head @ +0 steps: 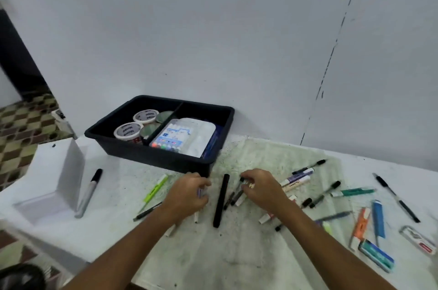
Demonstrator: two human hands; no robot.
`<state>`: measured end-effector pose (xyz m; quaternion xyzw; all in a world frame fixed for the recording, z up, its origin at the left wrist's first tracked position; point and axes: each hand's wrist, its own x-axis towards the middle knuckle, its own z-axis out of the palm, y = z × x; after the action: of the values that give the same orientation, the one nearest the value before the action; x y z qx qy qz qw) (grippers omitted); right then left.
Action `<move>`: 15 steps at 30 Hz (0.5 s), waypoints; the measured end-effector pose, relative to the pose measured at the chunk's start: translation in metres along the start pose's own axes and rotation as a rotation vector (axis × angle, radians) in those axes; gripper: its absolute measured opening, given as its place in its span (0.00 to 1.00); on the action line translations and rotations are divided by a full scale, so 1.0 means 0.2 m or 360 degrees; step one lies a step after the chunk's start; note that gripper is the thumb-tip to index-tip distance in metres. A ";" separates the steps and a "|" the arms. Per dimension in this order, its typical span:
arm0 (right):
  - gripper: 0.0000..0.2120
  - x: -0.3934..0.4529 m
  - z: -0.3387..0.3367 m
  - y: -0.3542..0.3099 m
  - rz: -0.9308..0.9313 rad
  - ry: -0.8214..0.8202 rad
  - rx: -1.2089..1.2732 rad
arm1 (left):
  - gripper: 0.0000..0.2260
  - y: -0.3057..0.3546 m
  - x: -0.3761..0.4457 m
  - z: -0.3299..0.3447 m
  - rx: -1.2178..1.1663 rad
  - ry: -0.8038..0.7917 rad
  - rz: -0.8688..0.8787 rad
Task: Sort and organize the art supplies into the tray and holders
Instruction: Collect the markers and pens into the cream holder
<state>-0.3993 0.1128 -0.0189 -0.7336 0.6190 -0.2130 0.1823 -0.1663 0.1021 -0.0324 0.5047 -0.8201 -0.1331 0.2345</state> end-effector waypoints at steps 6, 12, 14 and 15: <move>0.29 0.13 0.17 -0.14 0.0195 -0.0117 -0.0479 | 0.09 -0.28 -0.12 -0.09 0.0019 0.0067 -0.0221; 0.28 0.21 0.24 -0.17 0.0356 -0.0216 -0.0507 | 0.07 -0.35 -0.14 -0.06 -0.0136 0.0027 -0.0203; 0.21 0.22 0.24 -0.19 0.0359 -0.0175 -0.0384 | 0.08 -0.37 -0.14 -0.07 -0.0202 0.0028 -0.0206; 0.17 0.22 0.25 -0.20 0.0363 -0.0154 -0.0282 | 0.08 -0.38 -0.13 -0.07 -0.0238 0.0041 -0.0205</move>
<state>-0.3341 0.0760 -0.0356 -0.6812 0.7052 -0.0998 0.1695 -0.0907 0.0914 -0.0616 0.5392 -0.7705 -0.2023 0.2730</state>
